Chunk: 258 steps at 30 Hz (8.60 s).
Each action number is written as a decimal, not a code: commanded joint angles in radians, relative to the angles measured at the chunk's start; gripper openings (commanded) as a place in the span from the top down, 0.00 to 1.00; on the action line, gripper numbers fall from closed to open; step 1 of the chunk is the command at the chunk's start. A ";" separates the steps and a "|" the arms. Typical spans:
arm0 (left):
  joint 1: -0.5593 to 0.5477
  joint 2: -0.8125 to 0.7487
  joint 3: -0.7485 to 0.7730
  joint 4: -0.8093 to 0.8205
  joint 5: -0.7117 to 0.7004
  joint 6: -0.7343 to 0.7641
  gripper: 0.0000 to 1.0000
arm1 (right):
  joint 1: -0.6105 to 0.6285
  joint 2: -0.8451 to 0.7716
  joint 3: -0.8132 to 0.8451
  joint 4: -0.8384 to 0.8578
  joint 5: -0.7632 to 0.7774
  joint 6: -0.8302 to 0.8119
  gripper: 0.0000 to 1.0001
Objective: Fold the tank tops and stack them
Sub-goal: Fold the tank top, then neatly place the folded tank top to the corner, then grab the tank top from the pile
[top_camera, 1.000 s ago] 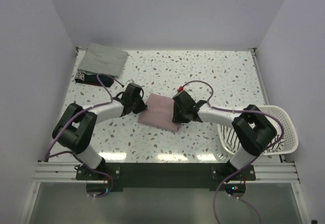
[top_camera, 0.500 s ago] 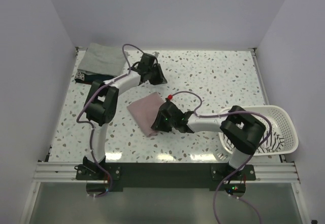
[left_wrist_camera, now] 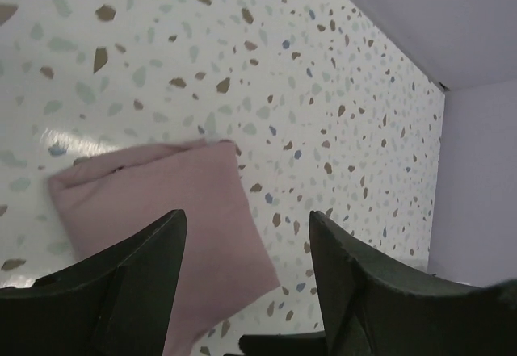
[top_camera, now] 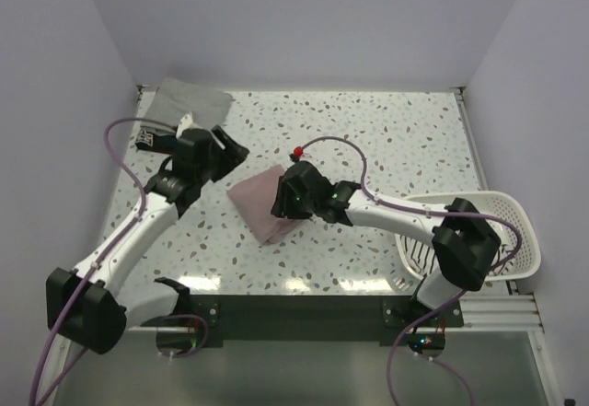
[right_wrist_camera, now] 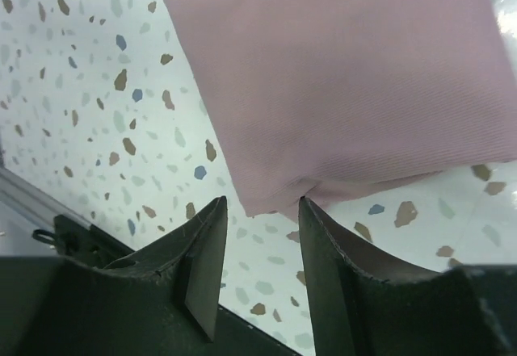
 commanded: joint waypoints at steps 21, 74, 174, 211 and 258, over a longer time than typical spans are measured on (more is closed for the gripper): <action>0.007 0.040 -0.617 0.347 0.250 -0.222 0.23 | 0.165 0.232 0.162 -0.159 0.205 -0.492 0.60; 0.015 0.133 -0.591 0.240 0.192 -0.151 0.36 | 0.314 0.367 0.329 -0.211 0.419 -0.657 0.90; 0.127 1.052 1.322 -0.174 -0.482 1.038 1.00 | 0.047 -0.036 0.252 -0.244 0.143 -0.451 0.24; 0.418 1.051 1.225 -0.246 -0.339 0.733 0.76 | 0.047 -0.009 0.246 -0.235 0.089 -0.449 0.25; -0.447 -0.110 -0.100 0.036 0.101 0.337 0.46 | -0.545 -0.541 0.001 -0.840 0.584 -0.159 0.11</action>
